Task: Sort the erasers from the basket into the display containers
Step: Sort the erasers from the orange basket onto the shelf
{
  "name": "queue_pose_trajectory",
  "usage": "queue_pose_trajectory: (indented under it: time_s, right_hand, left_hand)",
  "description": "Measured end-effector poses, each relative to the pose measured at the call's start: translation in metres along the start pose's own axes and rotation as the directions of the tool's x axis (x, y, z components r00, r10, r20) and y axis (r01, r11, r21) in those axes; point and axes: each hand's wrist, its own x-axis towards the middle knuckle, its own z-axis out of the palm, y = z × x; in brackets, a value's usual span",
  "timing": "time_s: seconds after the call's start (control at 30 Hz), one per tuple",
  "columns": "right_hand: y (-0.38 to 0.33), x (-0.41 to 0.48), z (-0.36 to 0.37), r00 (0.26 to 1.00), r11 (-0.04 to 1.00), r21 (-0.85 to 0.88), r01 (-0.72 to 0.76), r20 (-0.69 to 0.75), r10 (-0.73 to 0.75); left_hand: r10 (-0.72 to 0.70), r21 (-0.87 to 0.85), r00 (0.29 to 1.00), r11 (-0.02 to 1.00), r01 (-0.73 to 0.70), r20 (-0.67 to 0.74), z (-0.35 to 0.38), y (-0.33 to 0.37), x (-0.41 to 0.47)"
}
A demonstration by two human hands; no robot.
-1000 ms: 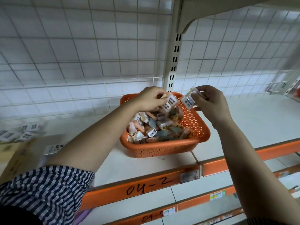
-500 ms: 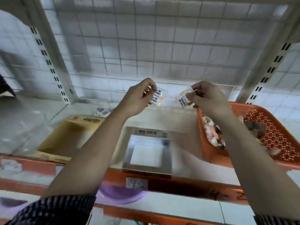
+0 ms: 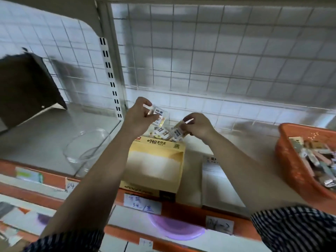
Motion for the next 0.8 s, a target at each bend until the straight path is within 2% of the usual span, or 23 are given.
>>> queue_pose_trajectory:
  time_s: [0.13,0.3,0.47,0.63,0.73,0.8]
  right_hand:
    - [0.003,0.006,0.022,0.999,0.996,-0.089,-0.030,-0.014,0.029]
    - [0.003,0.003,0.022,0.999,0.966,-0.256,0.018,-0.031,-0.026]
    - [0.010,-0.005,-0.001,0.994,0.978,-0.208,-0.007,-0.107,-0.015]
    - [0.016,-0.022,-0.020,0.990,0.985,-0.170,-0.010,-0.138,-0.013]
    - [0.018,-0.031,-0.031,0.985,0.989,-0.146,-0.001,-0.169,-0.023]
    - [0.019,-0.038,-0.039,0.977,0.993,-0.115,0.000,-0.211,-0.025]
  left_hand:
    - [-0.027,0.091,1.000,0.995,0.027,0.003,0.000,-0.012,0.010]
    - [-0.062,0.165,0.995,0.985,0.048,0.077,0.011,-0.019,0.025]
    - [-0.109,0.243,0.982,0.968,0.068,0.157,0.026,-0.026,0.037]
    - [-0.135,0.393,0.969,0.919,0.044,0.207,0.035,-0.041,0.047]
    - [-0.134,0.543,0.963,0.840,-0.015,0.235,0.038,-0.043,0.051]
    - [-0.091,0.566,0.965,0.821,-0.067,0.247,0.042,-0.034,0.053]
